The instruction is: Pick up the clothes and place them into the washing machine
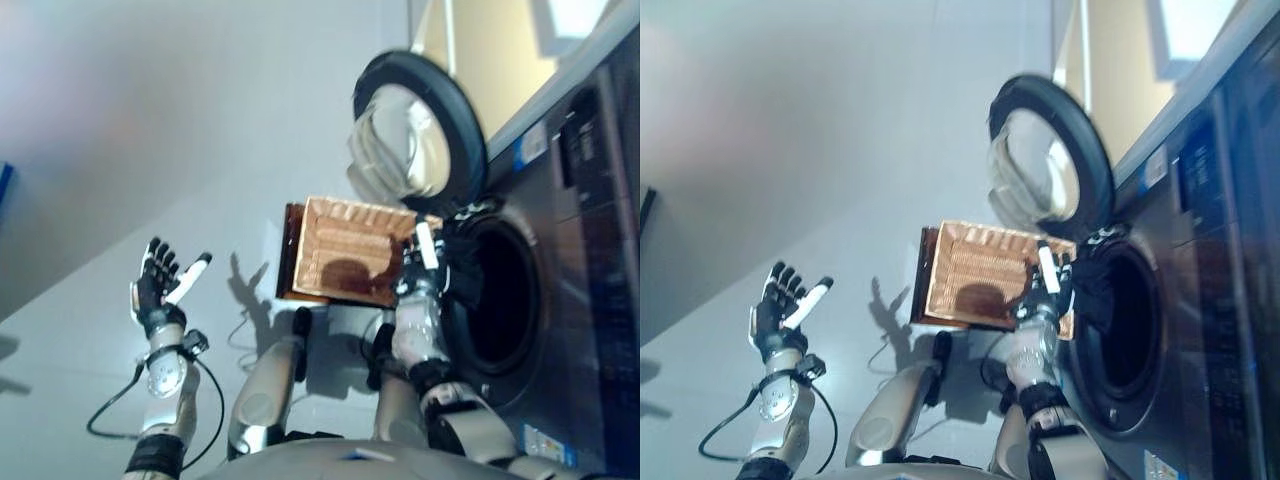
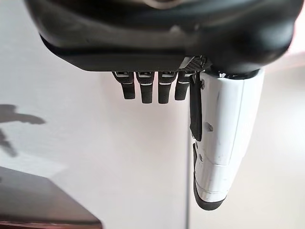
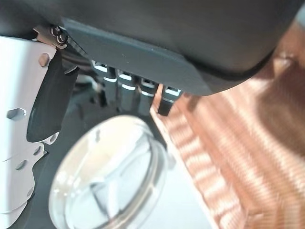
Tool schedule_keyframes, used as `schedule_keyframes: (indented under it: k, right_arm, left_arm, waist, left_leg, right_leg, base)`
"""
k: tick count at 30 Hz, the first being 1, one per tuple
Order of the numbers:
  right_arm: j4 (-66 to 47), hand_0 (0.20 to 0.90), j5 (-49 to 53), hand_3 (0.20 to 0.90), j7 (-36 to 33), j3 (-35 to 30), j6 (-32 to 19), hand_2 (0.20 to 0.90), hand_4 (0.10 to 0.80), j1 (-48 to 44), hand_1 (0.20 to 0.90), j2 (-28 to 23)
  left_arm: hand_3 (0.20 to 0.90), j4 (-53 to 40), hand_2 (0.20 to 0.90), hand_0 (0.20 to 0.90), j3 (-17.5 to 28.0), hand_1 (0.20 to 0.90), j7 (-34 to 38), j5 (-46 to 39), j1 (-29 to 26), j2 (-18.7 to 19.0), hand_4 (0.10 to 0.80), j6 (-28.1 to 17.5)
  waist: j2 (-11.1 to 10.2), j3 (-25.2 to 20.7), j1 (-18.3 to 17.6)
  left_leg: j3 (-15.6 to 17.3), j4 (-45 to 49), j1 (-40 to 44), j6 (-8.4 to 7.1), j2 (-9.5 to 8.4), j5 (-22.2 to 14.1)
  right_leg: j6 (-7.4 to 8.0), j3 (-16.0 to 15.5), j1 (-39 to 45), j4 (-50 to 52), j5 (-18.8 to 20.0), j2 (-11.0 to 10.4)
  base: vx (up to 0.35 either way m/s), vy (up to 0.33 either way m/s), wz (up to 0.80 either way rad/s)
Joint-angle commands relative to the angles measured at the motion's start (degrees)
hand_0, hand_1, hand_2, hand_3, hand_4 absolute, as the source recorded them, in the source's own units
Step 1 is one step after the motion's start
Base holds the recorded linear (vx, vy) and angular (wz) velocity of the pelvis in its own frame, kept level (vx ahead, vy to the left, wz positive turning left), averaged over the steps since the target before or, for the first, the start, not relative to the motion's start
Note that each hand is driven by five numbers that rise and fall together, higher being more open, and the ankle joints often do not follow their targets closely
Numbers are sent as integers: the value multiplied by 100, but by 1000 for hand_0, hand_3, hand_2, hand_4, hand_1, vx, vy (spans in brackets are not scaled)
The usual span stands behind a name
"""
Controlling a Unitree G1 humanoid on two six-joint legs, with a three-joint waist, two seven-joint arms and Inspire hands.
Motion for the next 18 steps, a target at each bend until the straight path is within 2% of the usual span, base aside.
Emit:
schedule_keyframes:
  k: [1, 6, 8, 9, 12, 18]
  right_arm:
    - [-274, 900, -917, 900, 305, -15, 122, 900, 800, 129, 900, -450]
    - [-37, 900, -1906, 900, 387, -54, 511, 900, 800, 945, 900, -813]
    - [72, 900, -1844, 900, 469, -132, 514, 900, 800, 1057, 900, -802]
    - [339, 900, -2082, 900, 524, -172, 596, 900, 800, 1317, 900, -815]
    - [887, 900, -2406, 900, 602, -188, 758, 900, 800, 1624, 900, -817]
    - [1996, 900, -2688, 900, 669, -325, 959, 900, 800, 1950, 900, -676]
  left_arm:
    - [900, 132, 900, 900, 76, 900, -116, 492, 144, 252, 800, -87]
    - [900, 1322, 900, 900, -22, 900, -413, 933, 266, 175, 800, 156]
    - [900, 1509, 900, 900, -23, 900, -449, 980, 291, 160, 800, 173]
    - [900, 2039, 900, 900, -20, 900, -527, 1145, 323, 97, 800, 272]
    - [900, 2750, 900, 900, 4, 900, -598, 1369, 309, 44, 800, 388]
    - [900, 3618, 900, 900, -40, 900, -760, 1751, 246, -42, 800, 536]
  waist:
    - [102, -421, -3]
    - [-9, -785, -177]
    - [-16, -839, -194]
    - [-39, -998, -234]
    - [-71, -1247, -283]
    - [-101, -1643, -366]
  left_leg:
    - [55, -306, 70, -399, 141, 212]
    - [152, -532, 471, -408, 191, 213]
    - [165, -549, 542, -408, 195, 201]
    - [209, -603, 703, -410, 216, 172]
    - [269, -754, 940, -436, 252, 170]
    - [298, -973, 1258, -468, 266, 187]
  right_leg:
    - [-21, -7, 503, -282, -119, -74]
    - [36, 0, 858, -613, -45, 20]
    - [45, 1, 938, -657, -42, 31]
    - [68, 20, 1067, -755, -25, 50]
    - [100, 37, 1276, -920, 7, 73]
    - [117, 20, 1545, -1063, -4, 122]
  base:
    - [61, -36, -15]
    - [74, -44, -13]
    - [73, -33, -10]
    - [98, -41, -16]
    - [93, -41, -11]
    - [51, -31, -6]
